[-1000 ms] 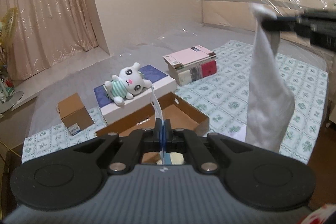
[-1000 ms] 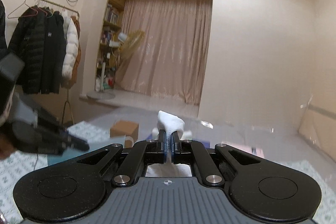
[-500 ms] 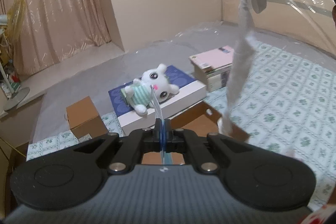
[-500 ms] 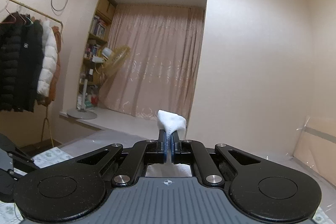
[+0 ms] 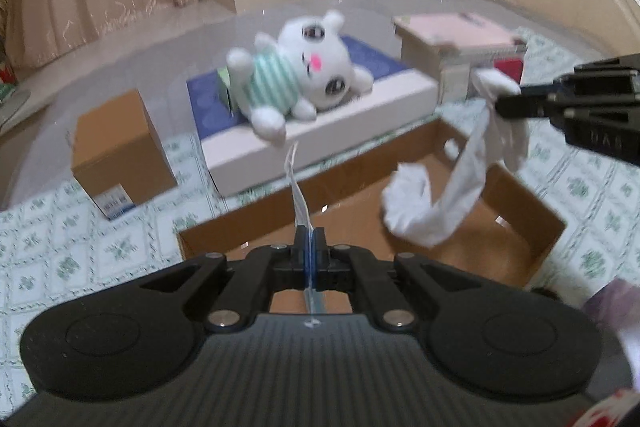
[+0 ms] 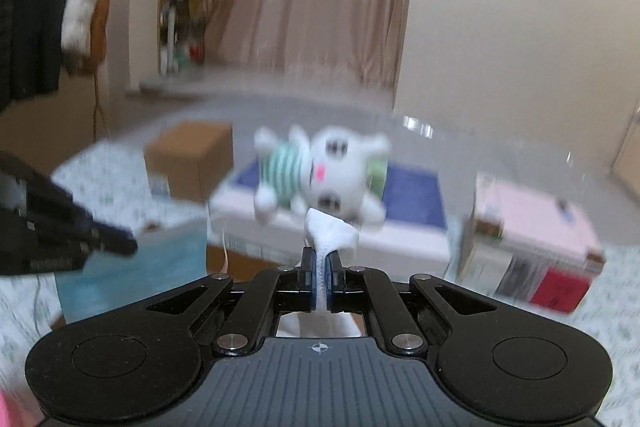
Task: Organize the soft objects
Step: 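Carry the mask and white cloth into the cardboard box and release both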
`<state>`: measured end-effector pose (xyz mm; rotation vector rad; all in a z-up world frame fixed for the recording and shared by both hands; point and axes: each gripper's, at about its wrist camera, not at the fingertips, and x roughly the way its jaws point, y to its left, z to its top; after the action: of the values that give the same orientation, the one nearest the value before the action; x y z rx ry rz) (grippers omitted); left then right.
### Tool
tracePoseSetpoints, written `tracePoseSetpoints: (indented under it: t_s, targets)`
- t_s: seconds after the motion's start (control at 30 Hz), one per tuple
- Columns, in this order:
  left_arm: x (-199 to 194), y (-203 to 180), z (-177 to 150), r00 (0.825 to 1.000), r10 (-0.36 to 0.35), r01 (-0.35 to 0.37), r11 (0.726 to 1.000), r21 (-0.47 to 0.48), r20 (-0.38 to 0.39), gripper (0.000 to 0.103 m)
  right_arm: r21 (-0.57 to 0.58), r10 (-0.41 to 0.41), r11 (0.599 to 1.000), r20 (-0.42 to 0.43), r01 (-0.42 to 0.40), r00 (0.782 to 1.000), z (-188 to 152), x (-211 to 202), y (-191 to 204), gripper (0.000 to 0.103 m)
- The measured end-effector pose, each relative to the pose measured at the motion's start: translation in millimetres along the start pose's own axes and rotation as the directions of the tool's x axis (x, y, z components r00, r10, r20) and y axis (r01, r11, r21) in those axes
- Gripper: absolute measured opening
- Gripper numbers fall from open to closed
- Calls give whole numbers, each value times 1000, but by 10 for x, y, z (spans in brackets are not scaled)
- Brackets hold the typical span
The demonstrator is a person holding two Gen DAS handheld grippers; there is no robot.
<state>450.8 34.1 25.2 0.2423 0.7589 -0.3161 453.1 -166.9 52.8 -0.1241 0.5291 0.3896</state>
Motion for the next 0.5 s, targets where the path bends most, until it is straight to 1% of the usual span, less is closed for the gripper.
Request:
tracePoseSetpoints:
  t_s: [0.03,0.1,0.17,0.2,0.23,0.27,0.3,0.33,0.37,0.5]
  targets:
    - [69,-2,-31,1000,0,0,1000,5,-12,2,10,22,1000,-60,-22,998,-168,99,-90,4]
    - [160,0,-84,1000,3,-3,1000,7,-26,9,26,47,999,-118,-45,992,-248,220,-135,4]
    - [199,7,-125,999,3,-2,1000,1,-33,24,39,64,997,-149,-59,987,-276,294,-175,4]
    - [206,19,-141,999,2,-2,1000,-5,-35,36,49,67,997,-159,-60,985,-302,318,-203,5]
    - [194,28,-148,999,2,-2,1000,-12,-35,37,60,70,996,-164,-61,984,-315,317,-230,8]
    - [180,37,-154,999,3,-4,1000,-16,-35,37,67,67,996,-161,-56,985,-334,303,-243,21]
    - [152,48,-157,999,5,-5,1000,-19,-35,37,71,63,996,-155,-52,986,-322,269,-236,50]
    - [115,56,-156,999,6,-7,1000,-21,-32,38,76,58,996,-138,-48,989,-324,219,-251,65]
    - [70,56,-150,999,10,-11,1000,-23,-30,38,76,54,996,-117,-45,992,-326,157,-253,78]
    - [-213,35,-135,1000,27,-27,999,-29,-4,39,76,46,996,-104,-39,994,-269,-41,-199,78]
